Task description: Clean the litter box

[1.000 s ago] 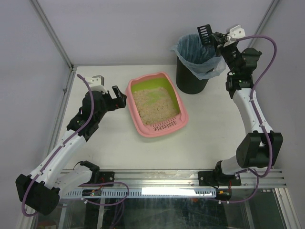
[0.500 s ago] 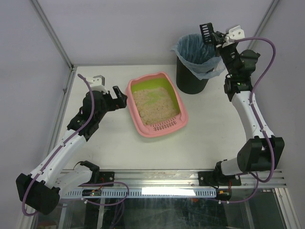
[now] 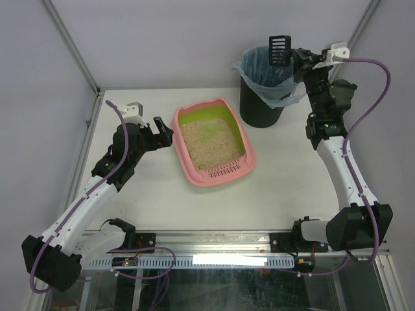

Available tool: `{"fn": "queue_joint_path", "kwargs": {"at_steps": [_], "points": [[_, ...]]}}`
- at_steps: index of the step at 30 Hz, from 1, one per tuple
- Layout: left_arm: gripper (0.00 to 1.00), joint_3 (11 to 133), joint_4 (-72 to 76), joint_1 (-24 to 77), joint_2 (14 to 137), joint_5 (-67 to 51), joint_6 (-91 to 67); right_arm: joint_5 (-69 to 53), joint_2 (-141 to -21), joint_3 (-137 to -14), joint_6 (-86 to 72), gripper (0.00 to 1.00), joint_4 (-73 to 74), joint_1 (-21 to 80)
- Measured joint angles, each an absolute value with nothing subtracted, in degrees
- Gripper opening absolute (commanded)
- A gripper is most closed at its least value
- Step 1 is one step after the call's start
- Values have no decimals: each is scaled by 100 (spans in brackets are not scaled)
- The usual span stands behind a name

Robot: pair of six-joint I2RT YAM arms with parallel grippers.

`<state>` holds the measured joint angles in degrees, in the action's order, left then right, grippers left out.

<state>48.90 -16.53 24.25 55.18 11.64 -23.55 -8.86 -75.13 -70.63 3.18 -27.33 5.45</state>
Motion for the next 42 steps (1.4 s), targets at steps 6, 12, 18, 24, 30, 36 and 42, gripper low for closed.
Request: {"fn": "queue_joint_path", "kwargs": {"at_steps": [6, 12, 18, 24, 30, 36, 42], "points": [[99, 4890, -1651, 2425, 5564, 1162, -2359, -786, -6556, -6711, -1426, 0, -2714, 554], [99, 4890, -1645, 2425, 5586, 1149, -2366, -854, -5780, -5793, -2722, 0, -2779, 958], [99, 4847, -1588, 2425, 5586, 1142, -2451, -589, -5568, -4886, -3072, 0, -2373, 1920], [98, 4783, -1525, 2425, 5588, 1135, -2508, -115, -5551, -4215, -3402, 0, -2237, 2449], [99, 4753, -1494, 2425, 5586, 1135, -2519, 408, -5916, -3712, -3756, 0, -2390, 2880], [98, 4685, -1494, 2425, 5586, 1133, -2558, 794, -6407, -3555, -3966, 1, -2447, 3251], [98, 4685, -1494, 2425, 5588, 1087, -2609, 1378, -6707, -3468, -4066, 2, -2508, 3605]]}}
